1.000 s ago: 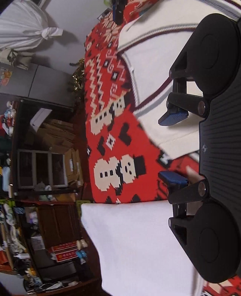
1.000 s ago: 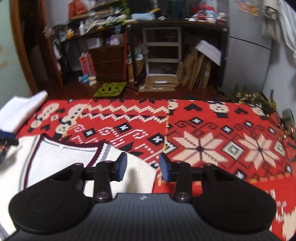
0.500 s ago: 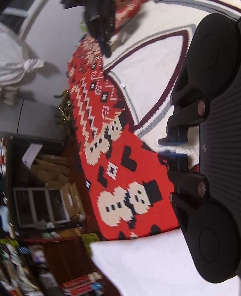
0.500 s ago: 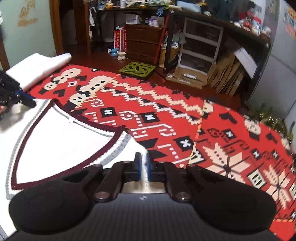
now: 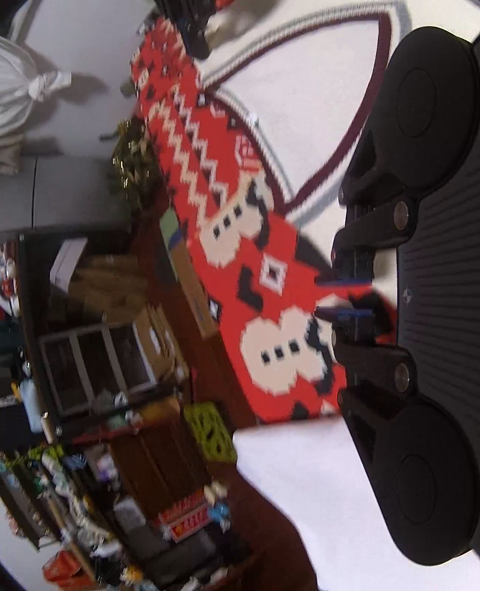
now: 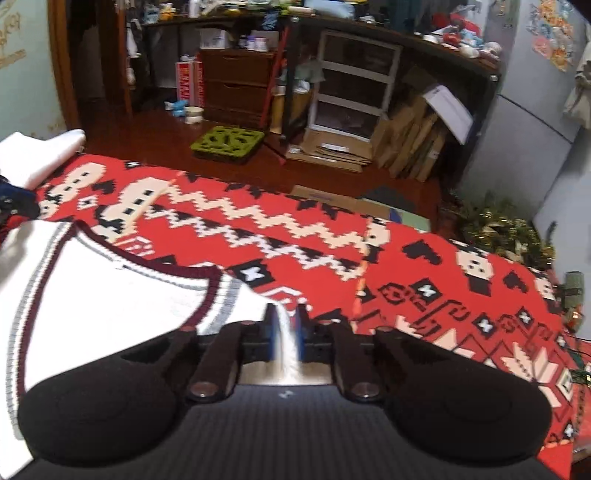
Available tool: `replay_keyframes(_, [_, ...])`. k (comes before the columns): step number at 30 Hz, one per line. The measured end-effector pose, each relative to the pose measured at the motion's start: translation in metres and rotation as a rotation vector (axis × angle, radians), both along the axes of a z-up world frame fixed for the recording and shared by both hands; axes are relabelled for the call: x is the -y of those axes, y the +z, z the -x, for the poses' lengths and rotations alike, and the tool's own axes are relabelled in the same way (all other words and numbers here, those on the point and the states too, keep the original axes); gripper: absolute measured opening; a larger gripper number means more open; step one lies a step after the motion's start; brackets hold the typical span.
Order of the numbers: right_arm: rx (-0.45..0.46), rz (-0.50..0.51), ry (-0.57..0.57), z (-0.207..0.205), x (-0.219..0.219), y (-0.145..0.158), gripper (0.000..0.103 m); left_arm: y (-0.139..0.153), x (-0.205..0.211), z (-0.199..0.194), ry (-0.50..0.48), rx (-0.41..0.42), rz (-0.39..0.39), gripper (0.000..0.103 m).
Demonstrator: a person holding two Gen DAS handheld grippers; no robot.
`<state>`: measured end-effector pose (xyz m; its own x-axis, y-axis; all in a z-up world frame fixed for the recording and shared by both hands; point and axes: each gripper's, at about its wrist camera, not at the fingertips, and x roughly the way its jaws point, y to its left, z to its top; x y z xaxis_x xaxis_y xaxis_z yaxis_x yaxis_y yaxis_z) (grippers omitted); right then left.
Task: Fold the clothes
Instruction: 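Pinch the vest edge with both grippers and shift the vest, then open both grippers above the folded vest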
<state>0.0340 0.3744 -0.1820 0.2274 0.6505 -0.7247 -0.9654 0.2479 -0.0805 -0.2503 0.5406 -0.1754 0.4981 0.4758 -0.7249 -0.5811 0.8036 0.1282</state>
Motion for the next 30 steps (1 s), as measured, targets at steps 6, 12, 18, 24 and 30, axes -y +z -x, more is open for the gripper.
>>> replay_keyframes(6, [-0.031,-0.066,-0.090,-0.006,0.025,0.031,0.045,0.020,0.010,0.022,0.010,0.050,0.024,0.060])
replay_keyframes(12, [-0.131,-0.132,-0.096,0.024,0.085,0.076,0.091,0.043,0.050,0.052,0.052,0.101,0.096,0.075])
replay_keyframes(18, [-0.129,-0.144,-0.045,0.092,0.157,0.092,0.102,0.055,0.125,0.082,0.055,0.140,0.126,0.084])
replay_keyframes(24, [-0.085,-0.060,-0.053,0.169,0.210,0.066,0.103,0.037,0.205,0.095,0.069,0.141,0.201,0.087])
replay_keyframes(30, [-0.092,-0.034,-0.078,0.215,0.251,0.015,0.103,0.000,0.279,0.092,0.006,0.085,0.132,0.087])
